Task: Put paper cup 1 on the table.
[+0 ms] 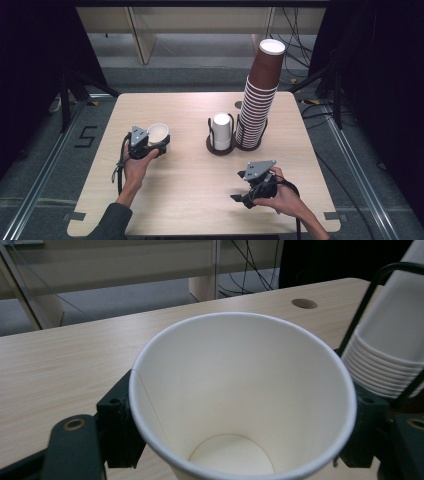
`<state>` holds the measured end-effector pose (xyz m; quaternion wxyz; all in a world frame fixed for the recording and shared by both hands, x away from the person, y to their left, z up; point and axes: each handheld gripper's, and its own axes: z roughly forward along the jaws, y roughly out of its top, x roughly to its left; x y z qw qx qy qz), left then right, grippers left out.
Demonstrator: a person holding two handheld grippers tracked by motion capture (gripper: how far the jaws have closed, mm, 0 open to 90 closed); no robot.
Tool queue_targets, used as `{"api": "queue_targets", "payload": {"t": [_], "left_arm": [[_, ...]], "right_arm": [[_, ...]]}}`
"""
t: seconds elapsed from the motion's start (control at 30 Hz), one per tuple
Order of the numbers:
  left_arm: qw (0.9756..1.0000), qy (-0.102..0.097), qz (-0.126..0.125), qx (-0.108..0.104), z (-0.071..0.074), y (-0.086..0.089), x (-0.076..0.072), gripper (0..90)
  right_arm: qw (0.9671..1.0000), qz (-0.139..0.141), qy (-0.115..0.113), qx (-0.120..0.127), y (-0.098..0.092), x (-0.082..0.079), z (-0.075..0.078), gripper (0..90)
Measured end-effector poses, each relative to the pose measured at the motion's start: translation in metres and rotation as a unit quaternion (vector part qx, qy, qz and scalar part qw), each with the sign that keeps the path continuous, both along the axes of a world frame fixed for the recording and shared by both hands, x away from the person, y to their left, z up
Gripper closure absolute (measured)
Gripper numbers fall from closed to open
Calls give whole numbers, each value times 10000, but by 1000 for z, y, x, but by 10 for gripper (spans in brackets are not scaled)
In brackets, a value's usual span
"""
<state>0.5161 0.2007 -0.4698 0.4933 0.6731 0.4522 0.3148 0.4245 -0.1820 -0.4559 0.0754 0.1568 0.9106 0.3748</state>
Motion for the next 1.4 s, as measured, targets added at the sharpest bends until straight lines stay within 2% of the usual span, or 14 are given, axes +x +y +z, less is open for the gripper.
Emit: {"api": "queue_targets", "payload": {"t": [0.07, 0.1, 0.17, 0.33, 0.5, 0.63, 0.7, 0.77, 0.83, 0.97, 1.03, 1.23, 1.33, 1.4], "left_arm": [[9999, 16, 84, -137, -3, -1, 7, 241], [9999, 26, 85, -111, -4, -1, 9, 240], [9999, 48, 112, -12, -7, -2, 15, 238], [9997, 89, 194, 96, -17, -5, 26, 233], [9997, 101, 185, 147, -24, -6, 31, 218], [9993, 135, 205, 272, -30, -6, 32, 165], [9993, 136, 203, 276, -34, -5, 31, 148], [9991, 295, 145, 249, -37, -4, 30, 145], [9993, 307, 134, 134, -38, -3, 28, 147], [9985, 512, 72, 201, -38, -3, 25, 147], [9983, 504, 102, 272, -37, -2, 23, 148], [9981, 566, 148, 178, -34, 4, 16, 147], [9979, 590, 208, 137, -32, 6, 7, 147], [9974, 642, 230, 229, -30, 6, -1, 147]], "right_arm": [[10000, 16, 6, 2, 1, 0, 0, 197], [10000, -75, 46, -4, 2, -2, 0, 198], [10000, 71, -7, -26, 3, -1, 0, 197], [10000, 80, -33, 0, 3, -1, 0, 197], [10000, 88, -18, 13, 3, -1, 0, 197], [9999, 103, -83, 1, 2, -1, 0, 197], [9999, 99, -67, 9, 2, -1, 1, 197], [9999, 110, -44, 22, 2, -1, 0, 197], [9999, 115, -24, 29, 2, -1, 1, 197], [9999, 110, -32, 12, 2, -1, 0, 197], [9999, 113, -50, -1, 2, -1, 1, 197], [10000, 59, 6, 55, 1, -1, 2, 197], [10000, -4, -9, 64, -1, -1, 4, 197], [10000, -11, -16, 70, -3, -1, 4, 197]]}}
